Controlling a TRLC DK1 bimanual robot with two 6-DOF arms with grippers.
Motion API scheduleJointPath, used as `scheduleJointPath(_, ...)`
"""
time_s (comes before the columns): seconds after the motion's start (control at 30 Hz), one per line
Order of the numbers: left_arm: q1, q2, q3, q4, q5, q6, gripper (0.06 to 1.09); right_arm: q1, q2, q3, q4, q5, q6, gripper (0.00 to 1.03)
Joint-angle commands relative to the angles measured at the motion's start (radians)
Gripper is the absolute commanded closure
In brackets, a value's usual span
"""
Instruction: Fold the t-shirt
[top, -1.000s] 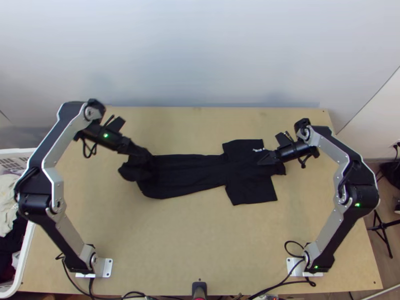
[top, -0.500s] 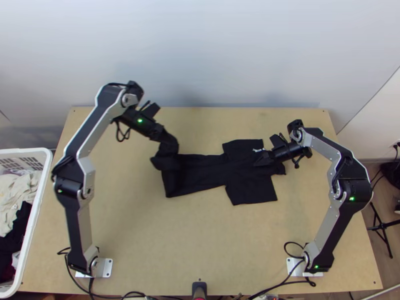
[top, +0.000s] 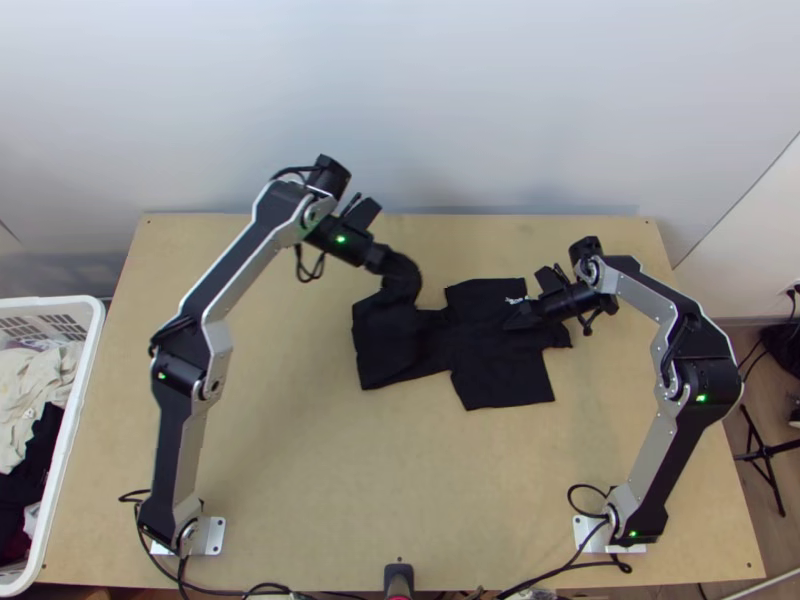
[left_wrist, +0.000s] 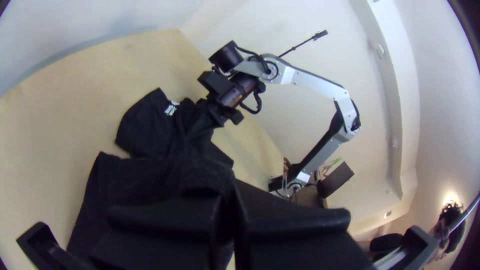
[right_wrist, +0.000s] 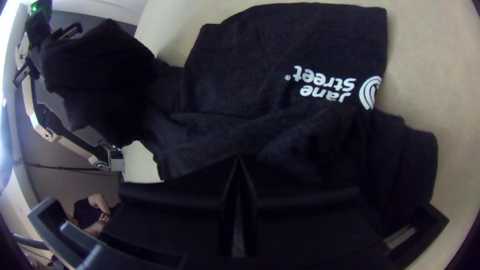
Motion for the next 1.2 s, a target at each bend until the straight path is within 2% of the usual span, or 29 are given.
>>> scheduleJointPath(0.0, -0.068, 0.073, 0.011, 0.451, 0.038, -0.261, 1.05, 0.017, -0.028, 0.000, 0.022, 0.014, 0.025, 1.00)
scheduleJointPath(0.1, -0.108, 0.103, 0.011, 0.603, 0.042, -0.314, 1.05, 0.017, -0.044, -0.004, 0.022, 0.021, 0.031, 1.00)
scheduleJointPath(0.3, -0.177, 0.177, 0.011, 0.797, 0.050, -0.423, 1.05, -0.013, -0.093, -0.032, 0.026, 0.031, 0.030, 1.00)
scheduleJointPath(0.6, -0.234, 0.248, 0.022, 1.030, 0.050, -0.577, 1.05, -0.222, -0.337, -0.116, 0.026, 0.028, 0.025, 1.00)
scheduleJointPath(0.8, -0.259, 0.318, 0.028, 1.324, 0.031, -0.808, 1.05, -0.268, -0.435, -0.199, 0.025, 0.028, 0.001, 1.00)
scheduleJointPath(1.17, -0.322, 0.415, 0.063, 1.378, -0.025, -0.820, 1.05, -0.274, -0.496, -0.290, 0.039, 0.027, -0.028, 1.00)
